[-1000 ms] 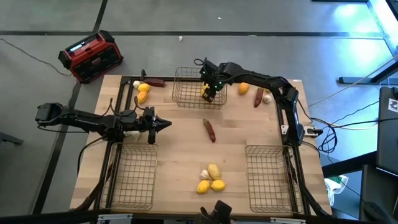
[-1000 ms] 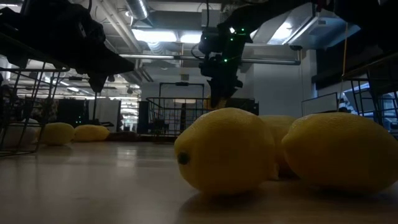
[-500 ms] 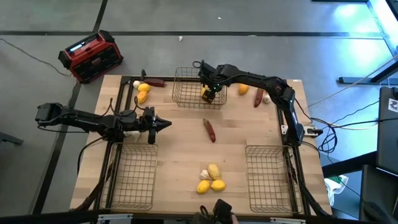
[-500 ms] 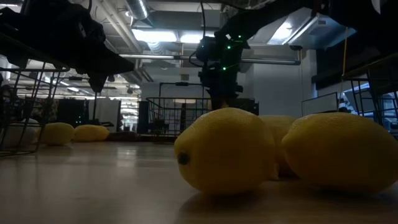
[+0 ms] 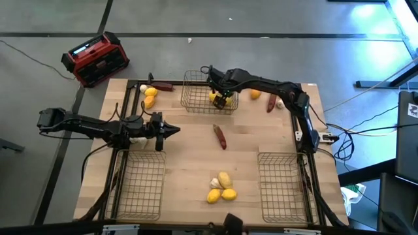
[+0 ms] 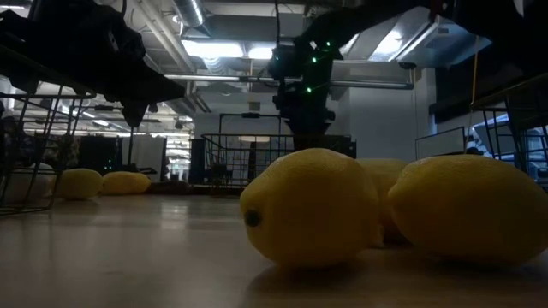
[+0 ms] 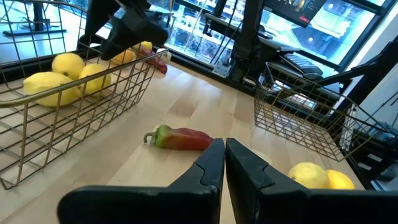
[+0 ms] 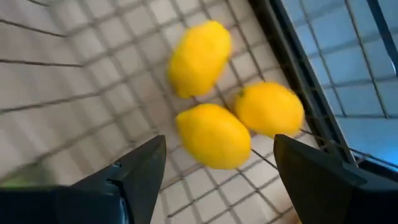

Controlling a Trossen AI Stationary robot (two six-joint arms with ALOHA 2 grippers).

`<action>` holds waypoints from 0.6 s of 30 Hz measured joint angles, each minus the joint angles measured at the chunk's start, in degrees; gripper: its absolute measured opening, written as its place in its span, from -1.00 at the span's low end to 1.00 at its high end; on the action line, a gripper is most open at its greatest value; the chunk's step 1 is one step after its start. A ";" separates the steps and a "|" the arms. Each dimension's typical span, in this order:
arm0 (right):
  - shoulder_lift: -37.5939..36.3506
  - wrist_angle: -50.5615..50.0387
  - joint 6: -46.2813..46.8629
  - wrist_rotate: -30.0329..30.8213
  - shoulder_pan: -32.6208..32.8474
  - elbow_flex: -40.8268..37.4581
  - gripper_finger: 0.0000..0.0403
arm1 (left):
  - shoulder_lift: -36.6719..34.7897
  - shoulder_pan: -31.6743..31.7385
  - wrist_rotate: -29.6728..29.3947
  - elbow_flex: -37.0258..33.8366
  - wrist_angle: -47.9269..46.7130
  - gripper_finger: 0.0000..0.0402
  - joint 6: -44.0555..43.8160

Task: Sort produce into baskets
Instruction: Put the lemon into the top wire basket, then put the chili bell pepper into the bottom right wire basket

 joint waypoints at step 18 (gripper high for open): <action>-0.09 -14.38 -3.10 11.84 14.41 13.62 0.46 | 0.00 -0.01 0.00 0.00 -0.01 -0.94 0.16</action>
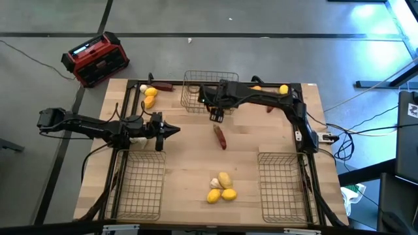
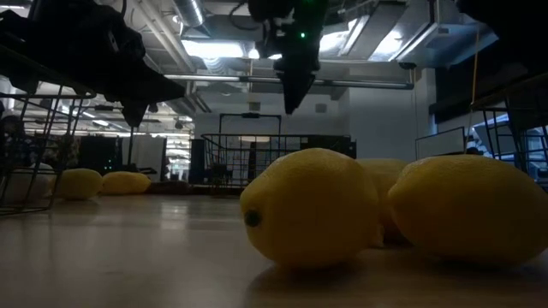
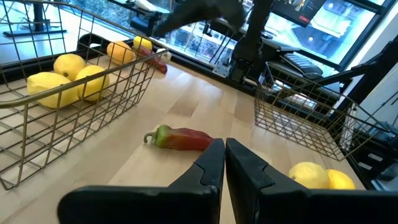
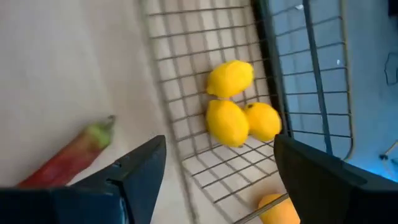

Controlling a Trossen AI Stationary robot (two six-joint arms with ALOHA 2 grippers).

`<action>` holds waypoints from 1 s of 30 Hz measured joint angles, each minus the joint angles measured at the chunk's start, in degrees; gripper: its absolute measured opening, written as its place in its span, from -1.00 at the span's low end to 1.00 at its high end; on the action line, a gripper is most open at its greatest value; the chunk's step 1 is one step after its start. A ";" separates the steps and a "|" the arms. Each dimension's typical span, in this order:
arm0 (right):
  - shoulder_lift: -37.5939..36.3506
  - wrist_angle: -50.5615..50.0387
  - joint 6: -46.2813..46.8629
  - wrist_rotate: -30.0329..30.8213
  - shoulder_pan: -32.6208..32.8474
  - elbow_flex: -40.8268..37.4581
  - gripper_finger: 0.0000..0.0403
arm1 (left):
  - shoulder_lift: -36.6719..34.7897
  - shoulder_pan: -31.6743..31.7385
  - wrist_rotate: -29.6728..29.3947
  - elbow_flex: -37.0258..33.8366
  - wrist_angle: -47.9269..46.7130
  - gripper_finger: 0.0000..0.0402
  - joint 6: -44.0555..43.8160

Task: Sort produce into baskets
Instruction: Put the chili bell pepper into the bottom right wire basket

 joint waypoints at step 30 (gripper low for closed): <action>-0.35 -2.96 5.07 -13.95 21.87 -2.46 0.11 | 0.00 0.45 0.01 0.00 0.04 -0.94 2.46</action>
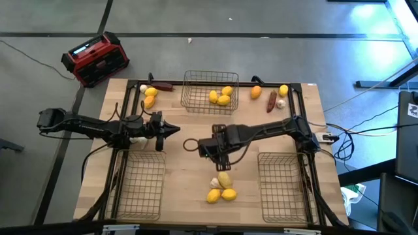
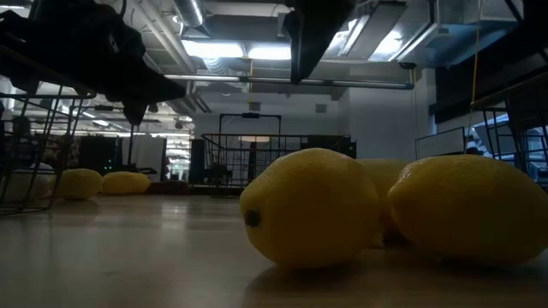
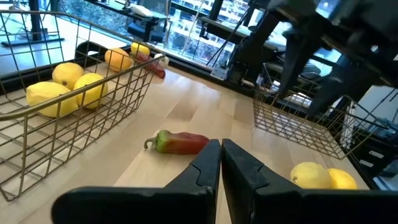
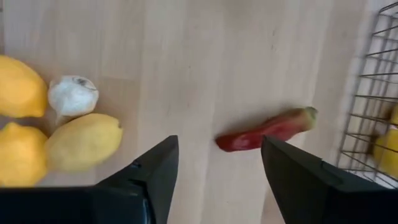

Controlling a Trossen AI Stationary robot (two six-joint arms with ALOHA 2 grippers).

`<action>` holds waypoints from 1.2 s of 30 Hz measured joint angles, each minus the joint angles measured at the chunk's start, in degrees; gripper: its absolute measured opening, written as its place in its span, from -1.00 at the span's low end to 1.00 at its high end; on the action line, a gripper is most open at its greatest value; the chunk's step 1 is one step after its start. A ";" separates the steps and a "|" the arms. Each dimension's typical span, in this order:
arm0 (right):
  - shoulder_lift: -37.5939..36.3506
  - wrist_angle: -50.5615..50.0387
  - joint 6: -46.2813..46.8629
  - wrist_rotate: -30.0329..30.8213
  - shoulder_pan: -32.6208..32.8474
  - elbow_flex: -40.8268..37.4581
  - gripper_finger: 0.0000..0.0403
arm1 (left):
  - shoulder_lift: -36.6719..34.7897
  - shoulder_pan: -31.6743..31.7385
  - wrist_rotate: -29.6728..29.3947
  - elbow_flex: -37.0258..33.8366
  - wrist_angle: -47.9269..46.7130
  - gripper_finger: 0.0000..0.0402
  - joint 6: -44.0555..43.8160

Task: Sort produce into baskets
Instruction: Put the chili bell pepper into the bottom right wire basket

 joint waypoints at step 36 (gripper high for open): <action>-20.05 44.77 29.17 2.89 -11.20 -50.57 0.09 | 0.00 -0.02 0.50 0.00 -3.95 -0.94 -1.55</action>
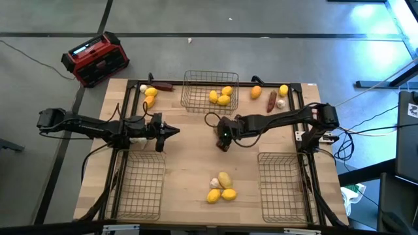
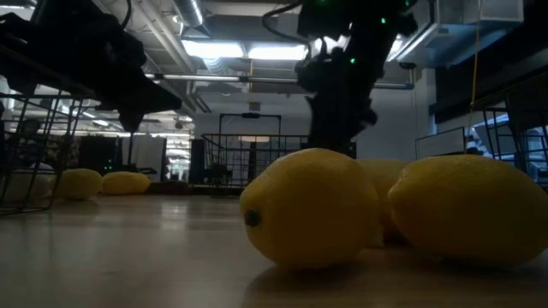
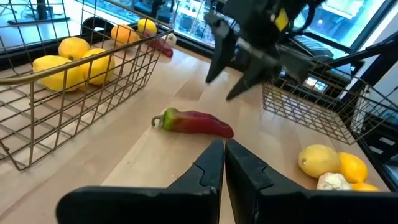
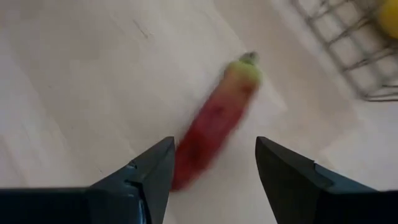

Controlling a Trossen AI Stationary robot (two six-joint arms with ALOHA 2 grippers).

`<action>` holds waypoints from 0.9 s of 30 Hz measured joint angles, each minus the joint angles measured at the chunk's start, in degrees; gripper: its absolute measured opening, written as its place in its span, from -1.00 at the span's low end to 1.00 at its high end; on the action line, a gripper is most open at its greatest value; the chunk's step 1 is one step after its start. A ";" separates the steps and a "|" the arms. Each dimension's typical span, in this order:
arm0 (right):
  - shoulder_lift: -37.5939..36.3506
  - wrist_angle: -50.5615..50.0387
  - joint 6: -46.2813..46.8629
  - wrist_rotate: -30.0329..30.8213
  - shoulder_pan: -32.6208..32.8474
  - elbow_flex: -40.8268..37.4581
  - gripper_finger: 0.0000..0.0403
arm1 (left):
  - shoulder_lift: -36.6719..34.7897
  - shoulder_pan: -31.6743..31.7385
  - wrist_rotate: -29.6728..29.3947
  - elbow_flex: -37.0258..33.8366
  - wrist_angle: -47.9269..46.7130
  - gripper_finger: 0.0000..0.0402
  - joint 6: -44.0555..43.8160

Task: Sort produce into baskets
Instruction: Put the chili bell pepper into the bottom right wire basket

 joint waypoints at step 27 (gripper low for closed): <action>10.94 9.48 3.32 4.97 0.32 -2.09 0.10 | 0.00 0.07 -0.73 0.00 1.37 -0.94 0.38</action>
